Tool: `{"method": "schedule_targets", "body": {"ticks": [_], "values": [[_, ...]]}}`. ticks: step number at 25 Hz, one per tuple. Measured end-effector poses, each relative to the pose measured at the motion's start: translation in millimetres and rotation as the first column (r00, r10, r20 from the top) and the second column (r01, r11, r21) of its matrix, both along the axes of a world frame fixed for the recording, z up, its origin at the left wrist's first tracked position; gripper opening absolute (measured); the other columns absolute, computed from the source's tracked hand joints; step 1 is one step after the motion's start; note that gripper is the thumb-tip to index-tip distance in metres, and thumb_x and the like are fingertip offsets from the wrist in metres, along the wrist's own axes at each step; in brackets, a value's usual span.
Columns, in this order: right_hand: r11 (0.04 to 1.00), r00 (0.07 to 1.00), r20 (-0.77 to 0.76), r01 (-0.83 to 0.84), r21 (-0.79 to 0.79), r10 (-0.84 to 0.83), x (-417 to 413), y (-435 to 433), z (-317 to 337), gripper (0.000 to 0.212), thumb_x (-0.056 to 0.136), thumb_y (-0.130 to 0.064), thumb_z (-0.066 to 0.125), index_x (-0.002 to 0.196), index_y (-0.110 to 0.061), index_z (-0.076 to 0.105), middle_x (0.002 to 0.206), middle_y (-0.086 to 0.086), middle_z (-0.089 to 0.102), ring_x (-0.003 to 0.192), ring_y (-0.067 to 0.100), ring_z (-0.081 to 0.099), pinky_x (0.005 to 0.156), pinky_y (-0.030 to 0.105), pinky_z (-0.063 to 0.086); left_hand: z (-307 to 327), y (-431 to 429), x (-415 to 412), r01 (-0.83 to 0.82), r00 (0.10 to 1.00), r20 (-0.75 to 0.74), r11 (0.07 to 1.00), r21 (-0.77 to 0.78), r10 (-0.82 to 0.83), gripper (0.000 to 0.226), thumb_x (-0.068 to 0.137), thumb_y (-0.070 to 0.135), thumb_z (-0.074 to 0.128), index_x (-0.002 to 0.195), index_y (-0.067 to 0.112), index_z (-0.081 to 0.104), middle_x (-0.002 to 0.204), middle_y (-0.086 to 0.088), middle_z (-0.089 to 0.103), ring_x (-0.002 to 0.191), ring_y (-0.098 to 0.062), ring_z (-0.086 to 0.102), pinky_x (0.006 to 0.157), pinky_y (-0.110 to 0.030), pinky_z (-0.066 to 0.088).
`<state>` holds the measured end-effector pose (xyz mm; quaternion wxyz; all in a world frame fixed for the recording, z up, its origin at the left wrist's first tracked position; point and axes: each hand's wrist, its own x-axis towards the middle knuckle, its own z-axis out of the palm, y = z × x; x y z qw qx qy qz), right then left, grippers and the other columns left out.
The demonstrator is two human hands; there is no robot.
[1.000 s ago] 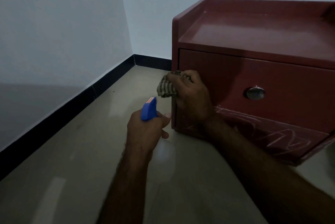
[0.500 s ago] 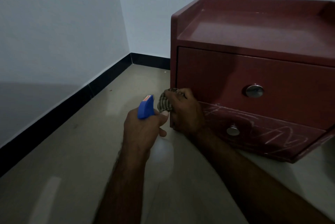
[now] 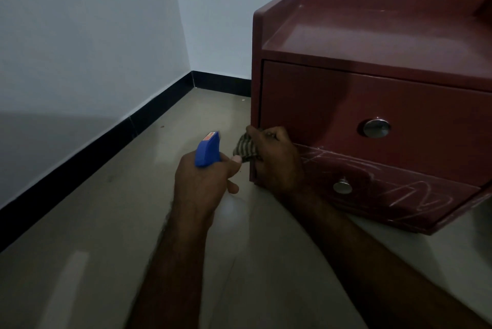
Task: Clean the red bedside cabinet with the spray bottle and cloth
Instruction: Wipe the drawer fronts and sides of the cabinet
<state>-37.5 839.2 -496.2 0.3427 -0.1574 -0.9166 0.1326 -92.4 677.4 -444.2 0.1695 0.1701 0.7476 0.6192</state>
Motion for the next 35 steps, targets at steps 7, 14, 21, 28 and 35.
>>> {"method": "schedule_targets", "body": {"ticks": [7, 14, 21, 28, 35], "values": [[1.0, 1.0, 0.006, 0.024, 0.01, -0.024, 2.3, 4.4, -8.5, 0.063, 0.085, -0.001, 0.073, 0.146, -0.01, 0.055, 0.129, 0.023, 0.056, 0.106, 0.035, 0.063, 0.084, 0.044, 0.061, -4.2, -3.4, 0.3, -0.001, 1.0, 0.016, 1.0, -0.024, 0.001, 0.014, 0.086, 0.02, 0.077, 0.088, 0.014, 0.065, 0.091, -0.006, 0.069, 0.064, -0.022, 0.069, 0.071, -0.04, 0.056], [0.998, 0.992, -0.111, 0.057, 0.024, -0.054, -10.9, 6.2, -16.7, 0.07, 0.076, 0.002, 0.077, 0.142, -0.013, 0.058, 0.122, 0.02, 0.059, 0.103, 0.032, 0.064, 0.081, 0.036, 0.06, -10.8, -7.9, 3.0, -0.003, 1.0, 0.012, 0.999, -0.032, 0.004, 0.013, 0.086, 0.019, 0.077, 0.086, 0.013, 0.065, 0.089, -0.005, 0.069, 0.061, -0.02, 0.068, 0.071, -0.04, 0.055], [0.959, 0.983, -0.132, 0.086, -0.27, -0.126, -11.4, -7.3, -27.5, 0.072, 0.071, 0.004, 0.073, 0.138, -0.019, 0.064, 0.117, 0.012, 0.065, 0.105, 0.024, 0.059, 0.086, 0.032, 0.056, -14.7, -7.8, -0.9, 0.003, 1.0, 0.01, 0.999, -0.033, -0.002, 0.013, 0.086, 0.021, 0.077, 0.086, 0.014, 0.066, 0.087, -0.003, 0.068, 0.057, -0.015, 0.067, 0.07, -0.038, 0.054], [0.613, 0.97, -0.221, -0.117, -0.781, -0.096, 3.7, -12.3, -41.0, 0.07, 0.079, 0.017, 0.057, 0.138, -0.021, 0.063, 0.114, 0.001, 0.075, 0.089, 0.03, 0.073, 0.066, 0.042, 0.061, -15.8, -1.6, -2.0, -0.003, 1.0, 0.001, 1.0, -0.015, 0.003, 0.013, 0.085, 0.019, 0.078, 0.083, 0.015, 0.066, 0.085, -0.003, 0.069, 0.054, -0.013, 0.068, 0.069, -0.04, 0.057], [0.309, 0.948, -0.272, -0.212, -0.927, -0.166, 11.1, -20.8, -20.0, 0.031, 0.087, -0.044, 0.064, 0.117, -0.039, 0.068, 0.099, 0.004, 0.076, 0.081, 0.027, 0.076, 0.063, 0.049, 0.064, -17.4, 0.3, 2.1, -0.001, 1.0, 0.011, 1.0, -0.003, 0.001, 0.013, 0.084, 0.019, 0.079, 0.082, 0.015, 0.067, 0.083, -0.001, 0.069, 0.052, -0.013, 0.068, 0.063, -0.036, 0.054]]}}
